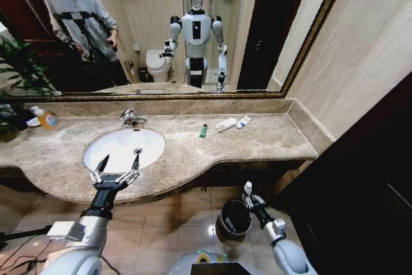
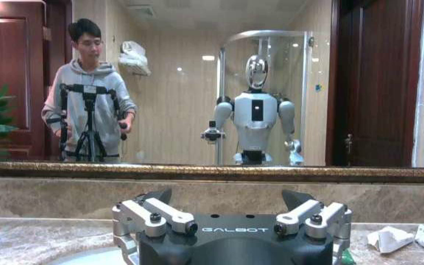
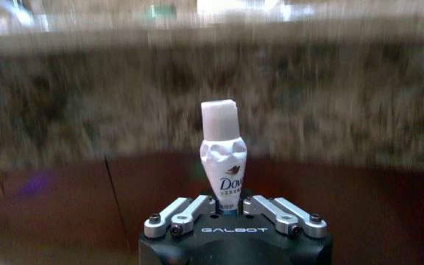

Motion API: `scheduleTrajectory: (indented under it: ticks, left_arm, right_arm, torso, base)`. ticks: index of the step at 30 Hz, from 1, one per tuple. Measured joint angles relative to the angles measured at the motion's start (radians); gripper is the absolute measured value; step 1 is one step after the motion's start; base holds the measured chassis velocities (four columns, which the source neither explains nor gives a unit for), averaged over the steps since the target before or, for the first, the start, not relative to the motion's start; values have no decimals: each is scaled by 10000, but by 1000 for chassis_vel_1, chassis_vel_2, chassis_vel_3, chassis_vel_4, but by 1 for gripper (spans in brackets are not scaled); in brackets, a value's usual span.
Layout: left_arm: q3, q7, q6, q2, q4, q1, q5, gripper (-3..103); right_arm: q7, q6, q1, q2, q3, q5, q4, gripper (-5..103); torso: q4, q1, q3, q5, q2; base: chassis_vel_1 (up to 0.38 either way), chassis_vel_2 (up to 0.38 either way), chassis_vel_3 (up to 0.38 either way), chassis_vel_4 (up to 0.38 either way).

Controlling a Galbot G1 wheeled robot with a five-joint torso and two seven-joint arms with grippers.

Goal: Pick up the trash from the sink and place it in the trash bin.

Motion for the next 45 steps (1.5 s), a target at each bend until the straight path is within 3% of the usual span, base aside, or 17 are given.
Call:
scheduleTrajectory:
  ticks: [9, 14, 21, 28, 32, 45]
  left_arm:
    - [0, 1, 0, 0, 0, 0, 0, 100]
    - [0, 0, 0, 1, 0, -1, 0, 100]
    - [0, 0, 0, 0, 0, 0, 0, 100]
    - [-1, 0, 0, 0, 0, 0, 0, 100]
    - [0, 0, 0, 1, 0, 0, 0, 100]
    - [-1, 0, 0, 0, 0, -1, 0, 100]
  right_arm:
    - [-162, -147, 1417, 723, -372, -1480, -3100, 14]
    - [-161, -418, 2534, 1366, -390, -3160, -4622, 14]
    - [-64, -274, 3906, 1751, -358, -4386, -6745, 14]
    - [152, -153, 4625, 1894, -287, -4869, -8068, 14]
    - [471, -121, 5362, 1963, -216, -5176, -9737, 14]
    - [603, -342, 5783, 2017, -225, -5252, -10424, 14]
  torso:
    - [0, 0, 0, -2, 0]
    - [0, 0, 0, -2, 0]
    - [1, 1, 1, 0, -1]
    - [1, 0, 1, -1, 0]
    - [1, 0, 1, -1, -1]
    - [0, 0, 1, 0, 0]
  base:
    - [0, 0, 0, 0]
    - [0, 0, 0, 0]
    - [0, 0, 0, 0]
    - [0, 0, 0, 0]
    - [0, 0, 0, 0]
    - [0, 0, 0, 0]
